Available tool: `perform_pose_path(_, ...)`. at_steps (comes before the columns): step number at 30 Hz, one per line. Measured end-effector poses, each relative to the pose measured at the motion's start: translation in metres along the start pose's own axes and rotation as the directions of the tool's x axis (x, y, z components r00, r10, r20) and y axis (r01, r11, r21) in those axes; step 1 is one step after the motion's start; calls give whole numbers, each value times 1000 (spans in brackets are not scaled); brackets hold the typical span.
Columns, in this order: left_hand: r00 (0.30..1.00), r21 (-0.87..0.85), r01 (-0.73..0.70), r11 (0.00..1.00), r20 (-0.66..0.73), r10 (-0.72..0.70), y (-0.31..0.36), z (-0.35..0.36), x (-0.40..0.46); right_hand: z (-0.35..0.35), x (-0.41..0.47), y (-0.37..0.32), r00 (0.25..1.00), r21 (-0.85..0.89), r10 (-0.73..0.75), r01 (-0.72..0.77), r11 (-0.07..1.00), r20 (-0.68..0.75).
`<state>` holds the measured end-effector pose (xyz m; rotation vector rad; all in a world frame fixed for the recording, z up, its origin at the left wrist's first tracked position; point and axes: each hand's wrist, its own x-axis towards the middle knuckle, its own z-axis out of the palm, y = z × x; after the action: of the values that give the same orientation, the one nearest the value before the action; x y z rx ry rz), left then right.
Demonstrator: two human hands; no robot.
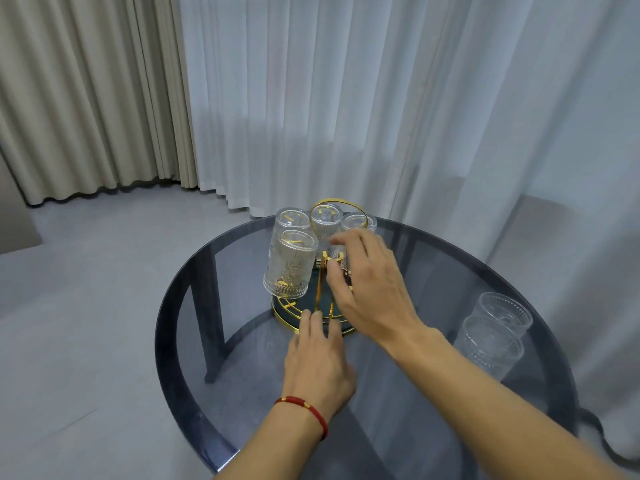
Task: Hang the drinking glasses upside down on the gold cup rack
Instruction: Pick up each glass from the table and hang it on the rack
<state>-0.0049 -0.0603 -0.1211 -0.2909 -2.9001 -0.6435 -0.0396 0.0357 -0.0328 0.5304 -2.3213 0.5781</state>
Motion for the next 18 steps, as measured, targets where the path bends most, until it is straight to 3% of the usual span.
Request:
perform_pose_path(5, 969, -148, -212, 966, -156, 189, 22, 1, -3, -50, -73, 46, 991, -1, 78, -78, 997, -112)
perform_pose_path(8, 965, -239, -234, 942, -173, 196, 34, 4, -6, -70, -124, 74, 944, -114, 251, -280, 953, -215)
perform_pose_path(11, 973, -327, -215, 920, -158, 171, 44, 6, -7, -74, -156, 92, 820, -150, 517, -559, 815, -246)
perform_pose_path(13, 977, -376, -194, 906, -154, 146, 48, 7, -6, -76, -163, 103, 715, -79, 667, -693, 717, -209)
perform_pose_path(15, 983, -420, -166, 892, -144, 115, 52, 8, -5, -75, -166, 113, 621, -7, 779, -782, 623, -85)
perform_pose_path(18, 990, -457, -117, 882, -126, 66, 58, 9, -2, -70, -173, 125, 575, 139, 816, -814, 565, 52)
